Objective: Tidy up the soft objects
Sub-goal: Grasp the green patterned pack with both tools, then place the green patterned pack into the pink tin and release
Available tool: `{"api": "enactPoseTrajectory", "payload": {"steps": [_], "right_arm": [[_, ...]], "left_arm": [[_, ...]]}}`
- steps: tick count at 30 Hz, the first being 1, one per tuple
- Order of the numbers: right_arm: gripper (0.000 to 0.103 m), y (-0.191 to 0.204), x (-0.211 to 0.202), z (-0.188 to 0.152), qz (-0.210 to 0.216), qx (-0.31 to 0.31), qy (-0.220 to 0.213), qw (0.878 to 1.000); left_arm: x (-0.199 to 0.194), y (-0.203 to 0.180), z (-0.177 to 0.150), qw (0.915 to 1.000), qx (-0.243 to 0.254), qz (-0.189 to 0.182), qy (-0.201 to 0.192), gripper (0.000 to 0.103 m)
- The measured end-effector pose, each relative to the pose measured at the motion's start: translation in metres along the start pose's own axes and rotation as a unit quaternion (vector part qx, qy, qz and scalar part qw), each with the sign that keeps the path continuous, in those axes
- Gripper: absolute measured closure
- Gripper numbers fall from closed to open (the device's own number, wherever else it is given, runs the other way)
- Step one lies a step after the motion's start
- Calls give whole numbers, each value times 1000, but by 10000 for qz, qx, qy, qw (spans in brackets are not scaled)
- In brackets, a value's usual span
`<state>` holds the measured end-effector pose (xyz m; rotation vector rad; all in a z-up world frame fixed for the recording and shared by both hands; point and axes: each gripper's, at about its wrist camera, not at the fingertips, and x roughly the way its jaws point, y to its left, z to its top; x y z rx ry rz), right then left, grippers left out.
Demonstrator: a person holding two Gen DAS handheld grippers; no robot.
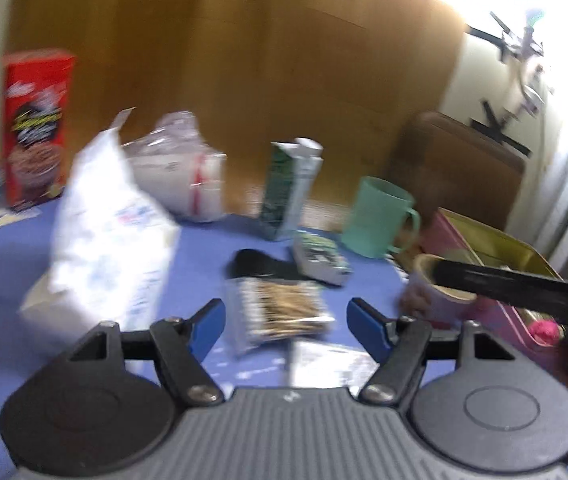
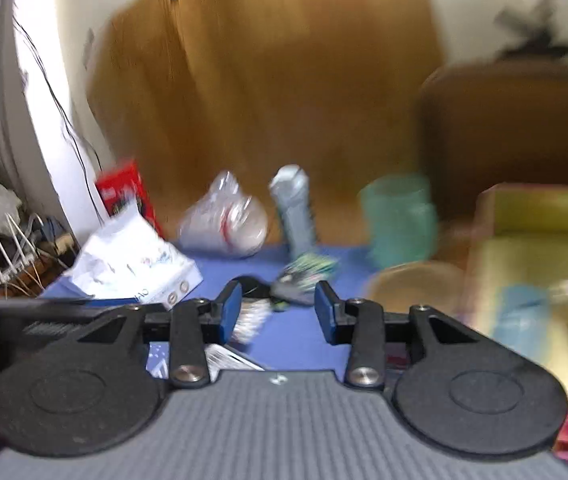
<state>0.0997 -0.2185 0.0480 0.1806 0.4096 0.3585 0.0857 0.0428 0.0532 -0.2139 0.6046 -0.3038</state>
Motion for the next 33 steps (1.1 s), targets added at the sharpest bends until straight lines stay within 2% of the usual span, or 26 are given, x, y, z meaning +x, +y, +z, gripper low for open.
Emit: {"api": "enactPoseTrajectory", "payload": {"steps": [3, 5, 8, 9, 11, 12, 14, 17, 19, 20, 22, 25, 27, 28, 29, 30, 33], "right_arm": [[49, 20, 66, 7, -218, 9, 429, 9988], [44, 23, 103, 10, -676, -118, 607, 9958], [44, 14, 152, 17, -1082, 103, 1006, 9890], [44, 10, 159, 17, -1144, 125, 1136, 9868], [58, 10, 168, 16, -1245, -31, 1230, 9846], [68, 12, 163, 18, -1171, -122, 1200, 9858], [73, 18, 136, 24, -1013, -159, 942, 9903], [76, 28, 71, 19, -591, -428, 581, 9956], [76, 33, 24, -1, -440, -725, 436, 9954], [85, 34, 5, -15, -426, -899, 390, 9943], [89, 38, -26, -44, -509, -1286, 449, 9894], [88, 33, -64, -93, -616, -1530, 759, 9834], [84, 31, -75, -110, -772, -1465, 788, 9830], [72, 28, -79, -114, -771, -1355, 790, 9846], [52, 27, -77, -116, -757, -1226, 777, 9865], [38, 24, -79, -114, -703, -1081, 728, 9890], [29, 22, -78, -107, -462, -1012, 520, 9924]], "left_arm": [[-3, 20, -1, 9999, -126, -3, -32, 35], [-3, 25, -3, 9999, -127, 5, -35, 35], [0, 25, -6, 9999, -136, -41, 2, 35], [2, 25, -7, 9998, -167, -70, 44, 35], [-1, 27, -10, 9997, -197, -151, 85, 35], [-3, 26, -10, 9995, -225, -215, 74, 35], [-7, 22, -9, 9990, -239, -371, 24, 35], [-10, 10, -7, 9969, -320, -717, 80, 35], [-9, -3, -10, 9928, -295, -1120, 293, 35], [-7, -10, -13, 9907, -246, -1272, 408, 35], [-3, -28, -21, 9863, -100, -1500, 686, 35], [6, -51, -34, 9834, 125, -1516, 989, 35], [13, -62, -40, 9832, 164, -1403, 1158, 35], [17, -66, -43, 9822, 130, -1366, 1279, 35], [21, -69, -45, 9811, 82, -1340, 1394, 35], [23, -72, -48, 9806, 39, -1310, 1458, 34], [36, -76, -50, 9806, -194, -1164, 1566, 34]]}}
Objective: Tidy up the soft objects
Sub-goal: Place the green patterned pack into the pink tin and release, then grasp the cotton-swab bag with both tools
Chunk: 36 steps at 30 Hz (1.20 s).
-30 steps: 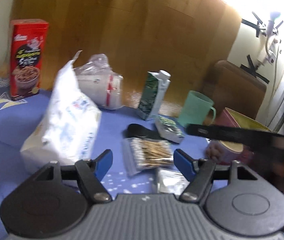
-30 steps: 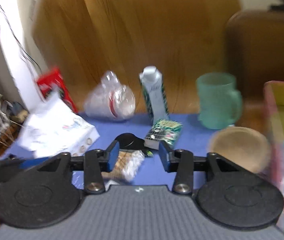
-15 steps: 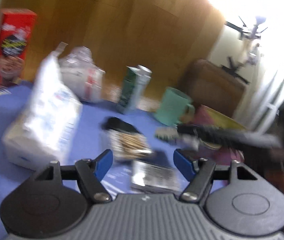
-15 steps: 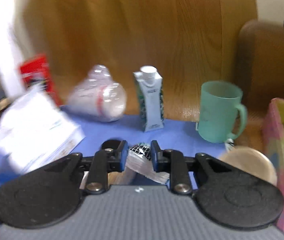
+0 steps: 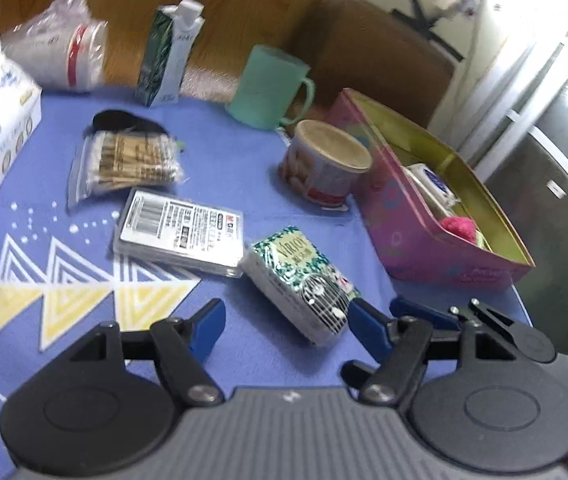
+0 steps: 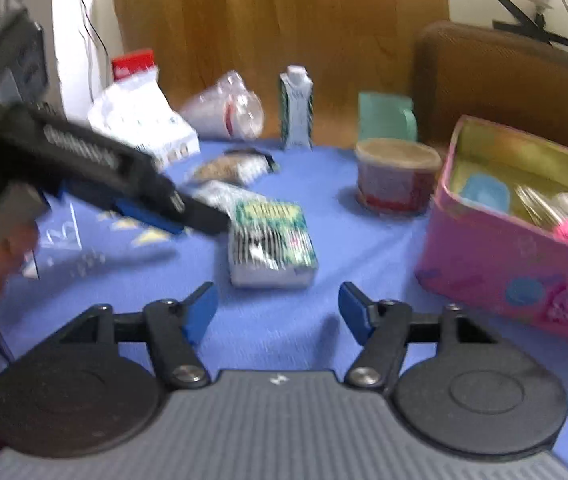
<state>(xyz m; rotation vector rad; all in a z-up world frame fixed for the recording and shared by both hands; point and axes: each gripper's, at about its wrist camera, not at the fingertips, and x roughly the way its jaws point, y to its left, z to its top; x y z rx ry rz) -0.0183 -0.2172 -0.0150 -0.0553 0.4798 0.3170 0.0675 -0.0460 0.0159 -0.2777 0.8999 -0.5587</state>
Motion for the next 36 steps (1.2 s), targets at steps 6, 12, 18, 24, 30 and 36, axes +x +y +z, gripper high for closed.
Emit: {"api": "enactPoseTrajectory", "payload": {"steps": [6, 12, 18, 24, 30, 36], "right_arm": [[48, -2, 44, 10, 166, -206, 332, 9991], [48, -12, -22, 7, -729, -622, -896, 9914], [48, -86, -36, 23, -1602, 299, -1059, 9809], [20, -143, -9, 23, -2590, 628, -644, 9617], [38, -152, -38, 23, -2809, 1356, -1389, 9399], [44, -77, -35, 44, -1262, 567, -1681, 9760]], "left_arm": [[15, -3, 11, 9995, -191, -141, 185, 74], [4, -76, 41, 9917, 847, -953, -182, 73], [67, -153, 67, 9848, 1508, -833, -242, 61], [79, -168, 57, 9830, 1720, -521, -387, 56], [13, -105, 42, 9850, 1527, -318, -738, 53], [-40, 5, 24, 9864, 741, 1030, -1046, 53]]}}
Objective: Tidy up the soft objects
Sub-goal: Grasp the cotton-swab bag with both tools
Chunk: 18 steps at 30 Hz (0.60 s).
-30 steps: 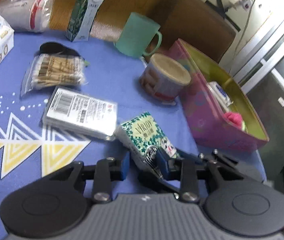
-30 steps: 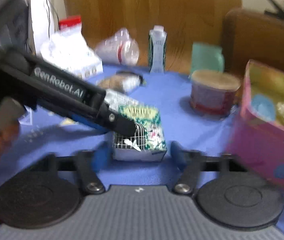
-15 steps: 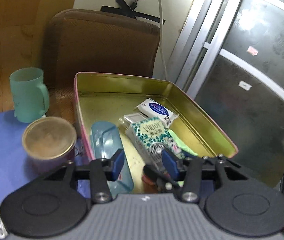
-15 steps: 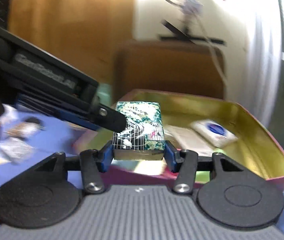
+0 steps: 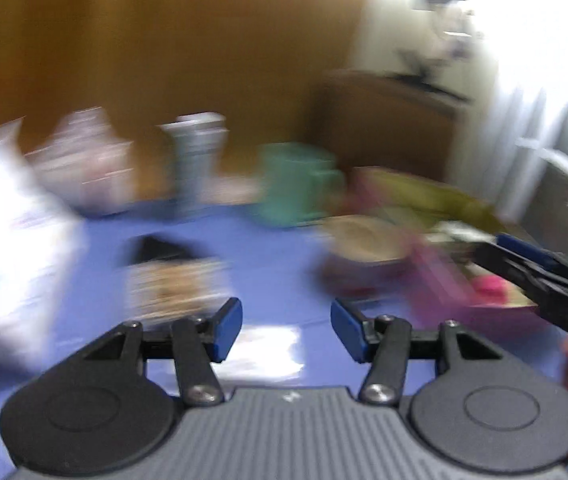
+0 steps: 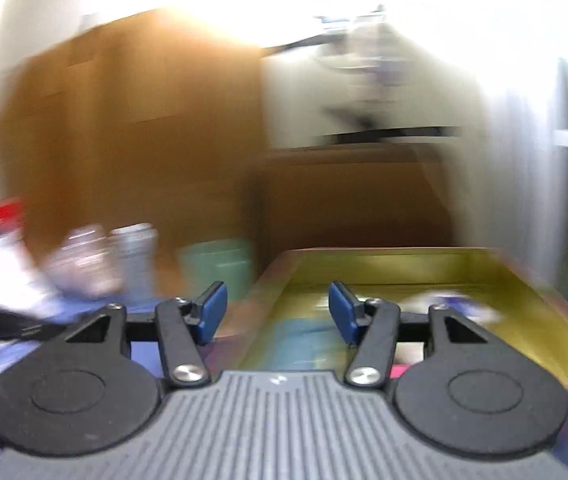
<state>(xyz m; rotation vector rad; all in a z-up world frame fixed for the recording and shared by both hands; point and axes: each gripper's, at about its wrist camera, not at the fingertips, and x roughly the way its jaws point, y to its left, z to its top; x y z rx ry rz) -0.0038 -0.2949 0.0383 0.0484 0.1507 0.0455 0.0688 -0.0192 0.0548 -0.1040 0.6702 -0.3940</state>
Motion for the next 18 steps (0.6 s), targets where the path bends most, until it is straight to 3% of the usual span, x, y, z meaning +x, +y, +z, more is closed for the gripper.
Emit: {"api": "enactPoseTrajectory", "payload": {"steps": [2, 5, 7, 9, 14, 17, 18], "right_arm": [[44, 34, 19, 0, 870, -213, 382, 9953], [40, 87, 53, -8, 1503, -650, 887, 9825], [28, 108, 81, -13, 1690, -861, 1170, 9749], [27, 122, 113, -19, 1768, -854, 1571, 9679], [27, 129, 167, -24, 1752, -380, 2184, 9592], [30, 132, 184, -31, 1919, -148, 2380, 9520], [40, 135, 185, -34, 1981, -136, 2380, 9508]], "left_arm": [[3, 33, -2, 9984, -436, 351, 102, 53], [19, 67, 6, 9941, -1029, 287, 210, 48], [32, 77, 11, 9922, -1207, 168, 268, 38], [45, 80, 16, 9919, -1228, 127, 299, 33], [76, 80, 23, 9922, -1139, 169, 472, 32], [84, 86, 19, 9915, -1214, 188, 426, 42], [83, 85, 19, 9918, -1182, 166, 447, 54]]}}
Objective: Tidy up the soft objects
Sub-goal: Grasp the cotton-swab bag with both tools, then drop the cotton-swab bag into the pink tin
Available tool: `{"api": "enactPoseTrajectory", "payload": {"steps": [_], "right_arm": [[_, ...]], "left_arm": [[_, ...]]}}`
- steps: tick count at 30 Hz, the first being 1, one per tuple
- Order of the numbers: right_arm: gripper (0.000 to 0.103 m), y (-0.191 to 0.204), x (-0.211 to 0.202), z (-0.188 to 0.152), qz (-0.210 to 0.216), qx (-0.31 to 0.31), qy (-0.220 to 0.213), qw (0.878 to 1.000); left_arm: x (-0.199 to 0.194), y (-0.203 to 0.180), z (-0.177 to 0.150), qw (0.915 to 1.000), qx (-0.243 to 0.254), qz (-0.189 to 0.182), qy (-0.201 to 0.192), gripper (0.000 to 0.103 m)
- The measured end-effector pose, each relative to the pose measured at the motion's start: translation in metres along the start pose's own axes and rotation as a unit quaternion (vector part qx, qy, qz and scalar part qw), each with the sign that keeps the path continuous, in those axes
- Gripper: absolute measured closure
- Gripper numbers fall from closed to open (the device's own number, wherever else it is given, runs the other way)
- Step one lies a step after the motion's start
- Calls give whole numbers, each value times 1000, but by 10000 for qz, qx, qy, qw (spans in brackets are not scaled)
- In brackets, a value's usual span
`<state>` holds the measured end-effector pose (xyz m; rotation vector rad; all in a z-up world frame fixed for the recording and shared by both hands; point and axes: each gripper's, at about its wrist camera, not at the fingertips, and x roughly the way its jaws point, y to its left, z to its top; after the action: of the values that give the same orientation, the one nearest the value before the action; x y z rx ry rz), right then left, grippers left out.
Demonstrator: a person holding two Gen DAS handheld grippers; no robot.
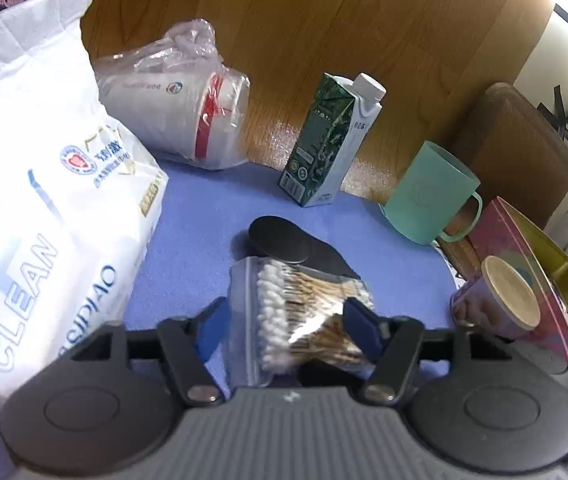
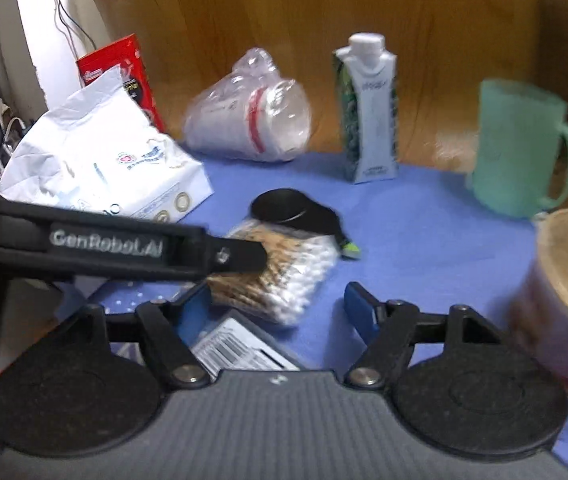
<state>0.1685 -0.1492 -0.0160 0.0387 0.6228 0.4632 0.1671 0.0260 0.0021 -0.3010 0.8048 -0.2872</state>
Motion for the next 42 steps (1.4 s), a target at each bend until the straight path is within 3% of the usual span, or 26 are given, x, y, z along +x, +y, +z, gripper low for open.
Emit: {"api": "enactPoseTrajectory", "payload": {"steps": [1, 3, 6, 11, 14, 20, 23, 27, 30, 33, 39, 42], "right_arm": [[46, 4, 2, -1, 25, -88, -51, 9999], [51, 13, 0, -2, -124, -189, -102, 9997], [53, 20, -23, -6, -135, -172, -439, 9988], [55, 20, -82, -14, -640, -333, -1137, 9909], [55, 0, -118, -19, -1060, -285, -1326, 9851], [55, -86, -185, -32, -1940, 344, -1427, 9700], [55, -131, -200, -39, -2425, 636, -1213, 9604], [54, -182, -197, -42, -3245, 1025, -928, 9357], [53, -192, -216, -47, -3208, 1348, -1233, 9293], [54, -177, -229, -59, -2978, 1323, -1552, 9326], [54, -155, -233, -72, -2853, 1315, -1745, 9332], [54, -142, -244, -75, -2783, 1539, -1864, 9296]], "left_arm": [[-2, -1, 0, 9999, -39, -146, 64, 58], [-13, -7, -1, 10000, 37, -69, -7, 58], [-37, -29, 1, 9990, 299, -212, -256, 58], [-50, -93, 5, 9922, 967, -661, -434, 59], [-36, -148, 11, 9849, 1343, -1042, -329, 59], [24, -268, 10, 9652, 1971, -1714, 82, 58], [61, -308, 6, 9638, 2137, -1576, 247, 51], [78, -327, 1, 9679, 2275, -1067, 0, 48], [67, -314, 0, 9693, 2156, -1180, -45, 41], [52, -304, 0, 9703, 2246, -877, -179, 42], [20, -283, -11, 9683, 2468, -237, -315, 42], [5, -272, -18, 9680, 2485, -139, -317, 42]]}}
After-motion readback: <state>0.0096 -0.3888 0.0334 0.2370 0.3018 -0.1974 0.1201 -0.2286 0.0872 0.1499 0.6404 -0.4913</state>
